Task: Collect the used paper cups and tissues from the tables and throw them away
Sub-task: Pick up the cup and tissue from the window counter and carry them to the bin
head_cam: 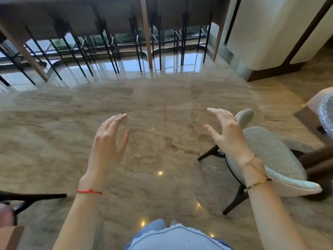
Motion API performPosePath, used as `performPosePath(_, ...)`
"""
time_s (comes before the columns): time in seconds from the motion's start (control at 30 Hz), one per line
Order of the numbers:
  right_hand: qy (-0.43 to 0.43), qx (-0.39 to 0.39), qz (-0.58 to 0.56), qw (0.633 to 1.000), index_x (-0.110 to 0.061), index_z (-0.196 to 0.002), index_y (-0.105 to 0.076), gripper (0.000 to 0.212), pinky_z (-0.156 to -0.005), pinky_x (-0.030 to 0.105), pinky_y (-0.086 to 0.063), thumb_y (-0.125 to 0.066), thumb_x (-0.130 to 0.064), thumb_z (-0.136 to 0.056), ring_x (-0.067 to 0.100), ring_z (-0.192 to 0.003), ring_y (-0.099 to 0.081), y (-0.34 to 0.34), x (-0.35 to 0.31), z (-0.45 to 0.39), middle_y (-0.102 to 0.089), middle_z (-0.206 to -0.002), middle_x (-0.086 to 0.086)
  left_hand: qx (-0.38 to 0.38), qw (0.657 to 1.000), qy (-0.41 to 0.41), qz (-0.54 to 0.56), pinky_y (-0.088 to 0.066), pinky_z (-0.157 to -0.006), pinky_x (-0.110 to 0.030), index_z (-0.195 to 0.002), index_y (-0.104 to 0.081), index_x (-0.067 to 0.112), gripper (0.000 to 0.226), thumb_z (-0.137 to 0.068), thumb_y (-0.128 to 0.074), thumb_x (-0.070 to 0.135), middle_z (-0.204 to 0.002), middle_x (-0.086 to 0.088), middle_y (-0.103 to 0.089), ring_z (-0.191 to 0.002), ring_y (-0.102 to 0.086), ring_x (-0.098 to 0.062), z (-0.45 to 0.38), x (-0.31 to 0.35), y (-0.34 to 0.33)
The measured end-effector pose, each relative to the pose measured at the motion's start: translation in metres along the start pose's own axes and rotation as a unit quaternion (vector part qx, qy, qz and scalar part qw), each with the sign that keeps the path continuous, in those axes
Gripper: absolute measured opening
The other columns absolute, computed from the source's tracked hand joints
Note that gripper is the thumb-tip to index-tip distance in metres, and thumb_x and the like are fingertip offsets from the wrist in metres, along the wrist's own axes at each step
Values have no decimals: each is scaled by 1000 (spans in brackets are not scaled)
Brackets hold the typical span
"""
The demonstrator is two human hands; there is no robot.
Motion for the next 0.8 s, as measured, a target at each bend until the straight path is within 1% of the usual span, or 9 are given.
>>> performPosePath(0.1,-15,1,3,1000,-14,-135,-50,48,-115,36,-27,-63,-24,-90,21,-135,-37,-3,14,-2,-53,-137,2,18,1000,13,8,-36,-110,-36,-134,-53,12,42,-93,-59,16,-134,-6,-55,-129,-47,-20,-2,-3,-6)
performPosePath(0.23,-28,-10,3,1000,-14,-134,-51,47,-114,40,-30,-64,-23,-90,20,-134,-39,-11,33,-14,-53,-136,2,13,1000,23,6,-36,-109,-37,-132,-54,10,42,-91,-61,12,-132,-9,-57,-128,-48,-23,-12,-11,-20)
performPosePath(0.37,-41,-11,7,999,-15,-133,-52,46,-114,33,-28,-64,-23,-89,18,-133,-40,-20,49,-41,-54,-135,1,2,999,40,11,-37,-109,-39,-132,-54,9,42,-91,-62,11,-132,-9,-57,-129,-48,-23,-38,-26,-40)
performPosePath(0.43,-49,-19,8,999,-16,-133,-52,46,-114,32,-28,-64,-23,-90,16,-133,-39,-30,58,-60,-54,-136,-1,-4,999,51,18,-36,-110,-39,-132,-54,10,42,-90,-62,11,-132,-8,-57,-130,-47,-22,-57,-35,-54)
performPosePath(0.6,-63,-41,8,997,-15,-134,-51,46,-114,36,-29,-63,-22,-91,17,-134,-38,-57,81,-134,-53,-137,1,-24,998,53,24,-36,-110,-41,-133,-54,11,43,-91,-61,12,-132,-8,-56,-130,-46,-22,-132,-65,-90)
performPosePath(0.73,-60,-33,10,998,-13,-133,-52,45,-113,35,-30,-63,-21,-90,20,-133,-41,-70,92,-220,-54,-136,3,-17,999,43,24,-36,-109,-40,-132,-54,12,42,-91,-61,14,-132,-6,-57,-129,-47,-21,-219,-92,-108)
performPosePath(0.8,-61,-26,7,998,-13,-134,-52,45,-113,32,-29,-63,-21,-91,18,-133,-40,-74,97,-268,-53,-136,2,-19,999,40,23,-36,-109,-40,-133,-54,13,42,-91,-61,15,-132,-5,-56,-130,-46,-21,-267,-105,-117)
Point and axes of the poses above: each hand's wrist, its own z-axis away from the middle knuckle, its own y-axis out of the back of the hand, x = y × z, the point moved 7 cm from there along -z, towards the middle knuckle
